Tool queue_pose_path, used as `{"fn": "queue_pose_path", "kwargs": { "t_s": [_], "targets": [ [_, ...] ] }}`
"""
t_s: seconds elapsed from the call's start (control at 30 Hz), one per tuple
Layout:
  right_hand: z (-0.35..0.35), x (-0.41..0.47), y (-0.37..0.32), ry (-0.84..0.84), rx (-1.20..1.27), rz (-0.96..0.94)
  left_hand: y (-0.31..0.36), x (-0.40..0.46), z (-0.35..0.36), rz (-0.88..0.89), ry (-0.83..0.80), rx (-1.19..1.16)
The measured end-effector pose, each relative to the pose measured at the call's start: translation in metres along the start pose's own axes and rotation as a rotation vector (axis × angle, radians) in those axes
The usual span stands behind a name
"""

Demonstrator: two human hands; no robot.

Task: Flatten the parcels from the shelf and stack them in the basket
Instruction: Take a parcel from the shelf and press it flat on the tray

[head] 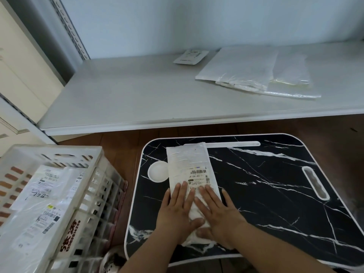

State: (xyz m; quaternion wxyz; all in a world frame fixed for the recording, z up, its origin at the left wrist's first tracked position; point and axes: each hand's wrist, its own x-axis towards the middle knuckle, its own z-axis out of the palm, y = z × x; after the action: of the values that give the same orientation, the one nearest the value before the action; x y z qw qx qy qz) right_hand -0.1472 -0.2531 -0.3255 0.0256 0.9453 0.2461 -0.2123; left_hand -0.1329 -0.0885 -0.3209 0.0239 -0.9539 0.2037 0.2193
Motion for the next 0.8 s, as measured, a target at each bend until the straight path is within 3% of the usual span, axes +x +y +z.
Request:
{"fn": "queue_pose_path", "kwargs": {
  "t_s": [0.1, 0.2, 0.3, 0.4, 0.53, 0.63, 0.8],
  "targets": [
    [-0.018, -0.006, 0.006, -0.032, 0.154, 0.04, 0.003, -0.003, -0.004, -0.096, 0.041, -0.05],
    [-0.026, -0.012, 0.009, 0.117, 0.289, 0.2, 0.01, -0.01, -0.014, -0.244, 0.204, -0.309],
    [-0.03, -0.014, 0.001, 0.153, 0.491, 0.53, 0.016, -0.013, -0.025, -0.507, 0.264, -0.796],
    [-0.031, -0.015, -0.002, 0.103, 0.773, 0.637, 0.012, -0.013, -0.028, -0.676, 0.206, -1.252],
    [-0.042, -0.023, 0.001, 0.088, 1.071, 0.698, 0.0, -0.021, -0.037, -0.631, 0.192, -1.486],
    [-0.054, -0.028, -0.003, 0.062, 1.326, 0.613, -0.011, -0.033, -0.051, -0.58, 0.211, -1.573],
    [-0.089, -0.025, -0.018, 0.202, 1.436, 0.484, -0.042, -0.053, -0.076, -0.429, 0.253, -1.694]
  ]
}}
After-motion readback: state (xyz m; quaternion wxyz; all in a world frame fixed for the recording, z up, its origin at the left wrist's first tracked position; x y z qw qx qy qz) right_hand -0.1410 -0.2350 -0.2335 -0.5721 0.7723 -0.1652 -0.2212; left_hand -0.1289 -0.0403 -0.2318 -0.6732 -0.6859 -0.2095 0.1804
